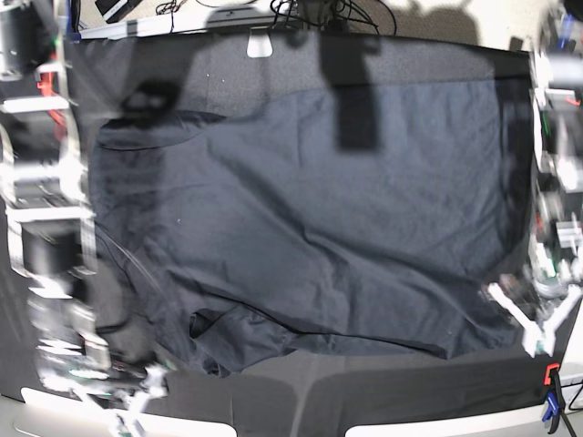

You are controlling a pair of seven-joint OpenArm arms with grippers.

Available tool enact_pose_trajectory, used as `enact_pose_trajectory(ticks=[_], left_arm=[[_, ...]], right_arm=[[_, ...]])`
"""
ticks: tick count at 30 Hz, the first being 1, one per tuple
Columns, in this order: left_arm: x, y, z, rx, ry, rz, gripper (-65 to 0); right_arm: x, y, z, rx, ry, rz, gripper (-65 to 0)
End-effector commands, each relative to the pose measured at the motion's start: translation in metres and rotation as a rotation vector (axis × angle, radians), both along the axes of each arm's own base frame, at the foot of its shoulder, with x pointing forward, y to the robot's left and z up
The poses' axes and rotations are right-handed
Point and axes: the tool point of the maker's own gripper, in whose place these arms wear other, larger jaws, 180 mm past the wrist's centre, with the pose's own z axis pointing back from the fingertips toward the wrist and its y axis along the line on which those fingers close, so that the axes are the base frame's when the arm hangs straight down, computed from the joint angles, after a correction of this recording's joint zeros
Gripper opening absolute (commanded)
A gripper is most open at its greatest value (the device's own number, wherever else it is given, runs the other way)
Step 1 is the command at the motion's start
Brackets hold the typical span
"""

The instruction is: Layout the t-shirt on the table in an organized manner, then fold the t-shirt properly

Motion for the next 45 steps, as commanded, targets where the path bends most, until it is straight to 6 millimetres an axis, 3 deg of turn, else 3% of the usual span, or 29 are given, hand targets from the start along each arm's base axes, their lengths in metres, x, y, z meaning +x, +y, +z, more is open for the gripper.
enact_pose_trajectory(ticks=[1,6,10,18,22,27,31,37,45], left_arm=[[0.003,0.007,0.032,0.020,-0.094,0.012,-42.0],[-0.050,0.011,0.044,0.009,-0.162,0.035,-42.0],[-0.099,0.014,0.044,0.005,-0.184,0.063,-42.0],[-0.170,-0.010,0.018,0.049,-0.098,0.037,-42.0],[-0.193,-0.018,0.005,0.058,-0.059,0.032,-42.0],[-0.204,-0.020,-0.005,0.054,-0.027,0.036,-42.0],[-0.205,-0.019,-0.006,0.074,-0.022,0.041,-42.0],[-0.205,-0.014,-0.001,0.095,-0.047,0.064,-42.0],[-0.203,-0.012,0.002,0.120,-0.057,0.067,-42.0]], right_arm=[[0.004,-0.002,0.029,0.007,-0.062,0.029,-32.6],[-0.044,-0.008,0.020,-0.006,-0.017,0.109,-33.0],[-0.092,0.005,0.013,-0.037,0.010,0.212,-35.8],[-0.188,0.035,-0.024,-0.218,0.128,0.400,-35.8],[-0.235,0.047,-0.042,-0.251,0.186,0.493,-35.8],[-0.298,0.067,-0.045,-0.332,0.218,0.670,-35.8],[-0.340,0.059,-0.057,-0.400,0.299,0.740,-35.8],[-0.371,0.018,-0.074,-0.558,0.434,0.772,-35.8],[-0.354,-0.014,-0.072,-0.724,0.416,0.709,-35.8]])
